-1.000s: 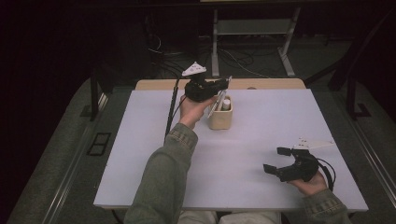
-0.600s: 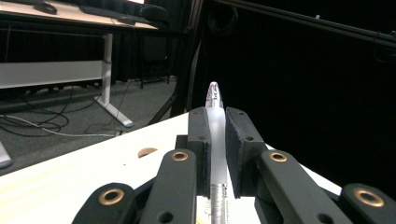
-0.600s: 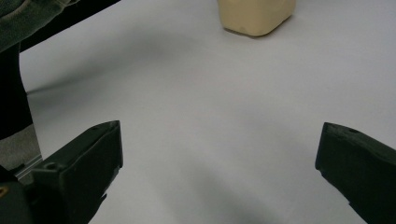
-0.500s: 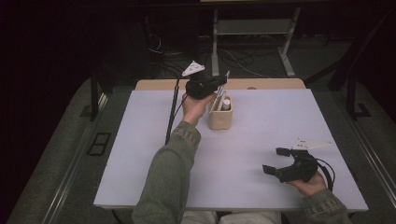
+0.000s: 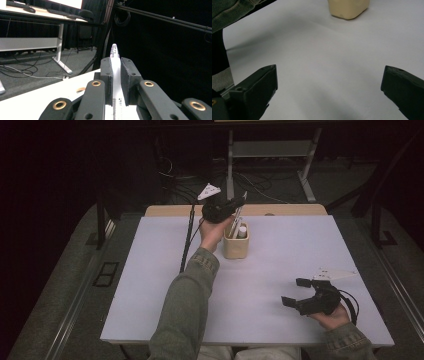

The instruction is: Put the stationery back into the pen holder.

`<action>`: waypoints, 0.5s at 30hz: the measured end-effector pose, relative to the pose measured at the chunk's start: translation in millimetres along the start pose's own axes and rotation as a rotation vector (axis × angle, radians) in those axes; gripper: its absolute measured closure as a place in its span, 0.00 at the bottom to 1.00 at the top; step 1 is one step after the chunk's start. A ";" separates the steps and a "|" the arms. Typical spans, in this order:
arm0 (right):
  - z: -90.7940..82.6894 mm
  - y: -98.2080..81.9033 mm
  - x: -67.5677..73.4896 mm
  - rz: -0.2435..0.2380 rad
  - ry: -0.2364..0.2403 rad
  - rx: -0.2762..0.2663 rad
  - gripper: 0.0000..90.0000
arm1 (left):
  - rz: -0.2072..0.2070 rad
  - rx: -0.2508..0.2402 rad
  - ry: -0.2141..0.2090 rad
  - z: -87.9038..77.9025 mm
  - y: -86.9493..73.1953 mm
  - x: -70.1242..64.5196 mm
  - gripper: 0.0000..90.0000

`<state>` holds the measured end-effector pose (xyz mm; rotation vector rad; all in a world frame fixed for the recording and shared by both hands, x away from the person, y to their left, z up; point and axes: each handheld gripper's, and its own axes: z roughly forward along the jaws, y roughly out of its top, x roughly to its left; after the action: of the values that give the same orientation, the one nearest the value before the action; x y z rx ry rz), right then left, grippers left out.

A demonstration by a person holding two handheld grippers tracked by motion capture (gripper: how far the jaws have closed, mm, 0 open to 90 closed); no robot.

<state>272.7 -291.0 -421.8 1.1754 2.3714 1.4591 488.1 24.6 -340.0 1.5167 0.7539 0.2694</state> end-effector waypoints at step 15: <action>-0.2 -0.1 0.3 0.002 0.003 -0.003 0.00 | 0.015 0.050 0.010 2.3 -14.7 3.7 0.88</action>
<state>272.3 -291.0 -421.7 1.1760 2.3702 1.4657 488.0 23.9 -355.3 1.5696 0.7618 0.2713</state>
